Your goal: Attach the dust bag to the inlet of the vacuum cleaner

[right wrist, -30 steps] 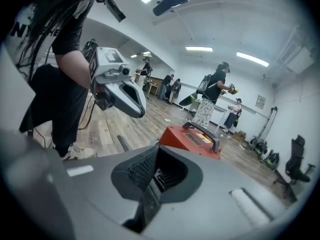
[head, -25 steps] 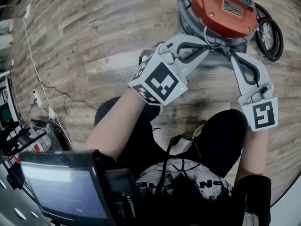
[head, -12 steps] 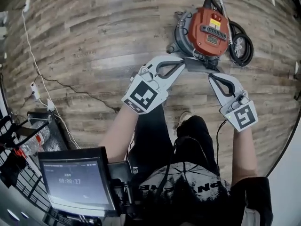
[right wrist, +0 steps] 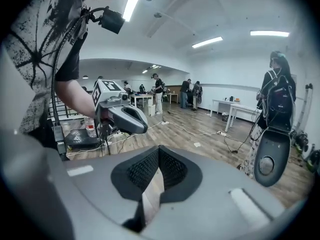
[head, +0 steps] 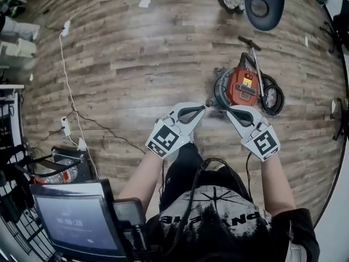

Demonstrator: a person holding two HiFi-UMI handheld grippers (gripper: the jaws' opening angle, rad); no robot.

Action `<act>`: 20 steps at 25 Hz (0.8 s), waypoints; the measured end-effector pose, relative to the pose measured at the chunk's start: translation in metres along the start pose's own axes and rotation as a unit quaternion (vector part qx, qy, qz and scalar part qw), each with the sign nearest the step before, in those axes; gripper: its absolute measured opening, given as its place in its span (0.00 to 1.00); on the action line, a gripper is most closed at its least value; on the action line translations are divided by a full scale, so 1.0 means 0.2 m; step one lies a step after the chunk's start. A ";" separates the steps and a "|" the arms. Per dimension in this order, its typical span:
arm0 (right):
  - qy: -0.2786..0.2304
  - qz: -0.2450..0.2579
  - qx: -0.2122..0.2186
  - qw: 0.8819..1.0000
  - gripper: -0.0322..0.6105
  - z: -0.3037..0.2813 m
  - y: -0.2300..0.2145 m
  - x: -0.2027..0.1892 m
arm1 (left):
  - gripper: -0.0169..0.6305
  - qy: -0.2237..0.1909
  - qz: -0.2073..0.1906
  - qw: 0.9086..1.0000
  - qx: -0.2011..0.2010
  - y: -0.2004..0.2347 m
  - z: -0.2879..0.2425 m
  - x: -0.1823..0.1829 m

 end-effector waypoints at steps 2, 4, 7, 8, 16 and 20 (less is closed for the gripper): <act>-0.010 0.002 -0.004 1.000 0.06 -0.01 0.01 0.11 | 0.03 -0.005 -0.024 1.000 0.001 0.04 0.07 0.11; -0.020 0.004 -0.008 1.000 0.06 0.00 0.02 0.19 | 0.03 -0.016 -0.043 0.999 0.002 0.07 0.10 0.21; -0.045 -0.009 -0.022 0.999 0.06 0.01 -0.01 0.28 | 0.03 -0.032 -0.063 0.997 0.006 0.10 0.11 0.33; -0.053 -0.012 -0.026 0.998 0.06 0.03 -0.02 0.30 | 0.03 -0.036 -0.066 0.997 0.006 0.10 0.12 0.37; -0.094 -0.031 -0.029 0.995 0.06 0.16 -0.11 0.49 | 0.03 -0.055 -0.046 0.997 0.006 0.01 0.14 0.50; -0.112 -0.021 -0.021 0.993 0.06 0.28 -0.12 0.50 | 0.03 -0.069 -0.028 0.997 0.022 -0.06 0.13 0.56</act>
Point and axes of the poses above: the fingertips, and each gripper's own axes: z backward along the fingers, y to its left, x out of its top, the point moved 1 cm from there along z, backward along the fingers, and after that the axes turned 3 degrees about y, right-handed, at the moved point
